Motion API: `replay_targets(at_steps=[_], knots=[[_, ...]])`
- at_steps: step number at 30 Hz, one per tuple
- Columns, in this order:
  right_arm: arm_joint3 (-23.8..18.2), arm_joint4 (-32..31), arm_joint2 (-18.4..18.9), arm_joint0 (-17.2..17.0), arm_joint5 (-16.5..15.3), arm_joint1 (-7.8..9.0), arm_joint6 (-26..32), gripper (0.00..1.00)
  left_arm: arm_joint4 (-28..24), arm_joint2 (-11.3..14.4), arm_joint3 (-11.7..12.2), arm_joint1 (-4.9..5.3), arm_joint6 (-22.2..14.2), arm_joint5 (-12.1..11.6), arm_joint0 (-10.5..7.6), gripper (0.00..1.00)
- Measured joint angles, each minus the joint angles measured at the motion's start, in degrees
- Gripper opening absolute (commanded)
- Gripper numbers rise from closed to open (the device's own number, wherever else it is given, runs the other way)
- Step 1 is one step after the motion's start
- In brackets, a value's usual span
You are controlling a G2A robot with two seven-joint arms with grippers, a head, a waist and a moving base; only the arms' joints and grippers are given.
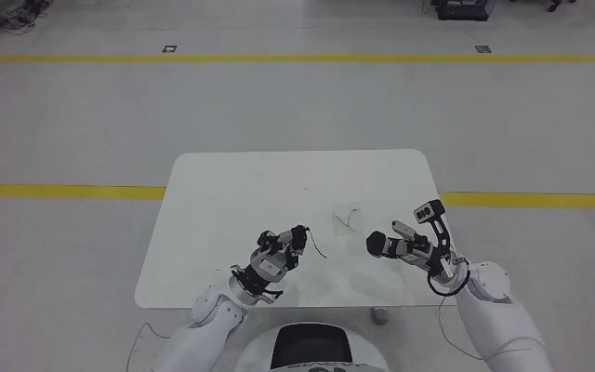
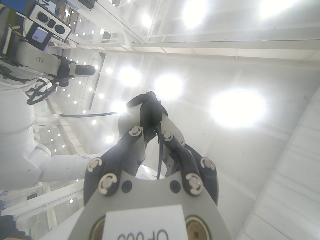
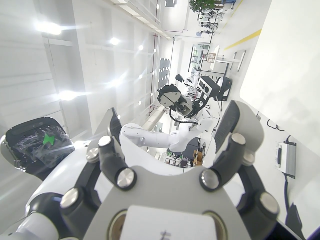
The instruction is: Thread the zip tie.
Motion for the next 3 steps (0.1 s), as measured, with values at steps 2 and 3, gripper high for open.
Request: replay_targets(at_steps=[2,3], knots=[[0.00,0.00,0.00,0.00,0.00,0.00,0.00,1.00,0.00,0.00,0.00,0.00,0.00,0.00,0.00,0.00],[0.00,0.00,0.00,0.00,0.00,0.00,0.00,1.00,0.00,0.00,0.00,0.00,0.00,0.00,0.00,0.00]])
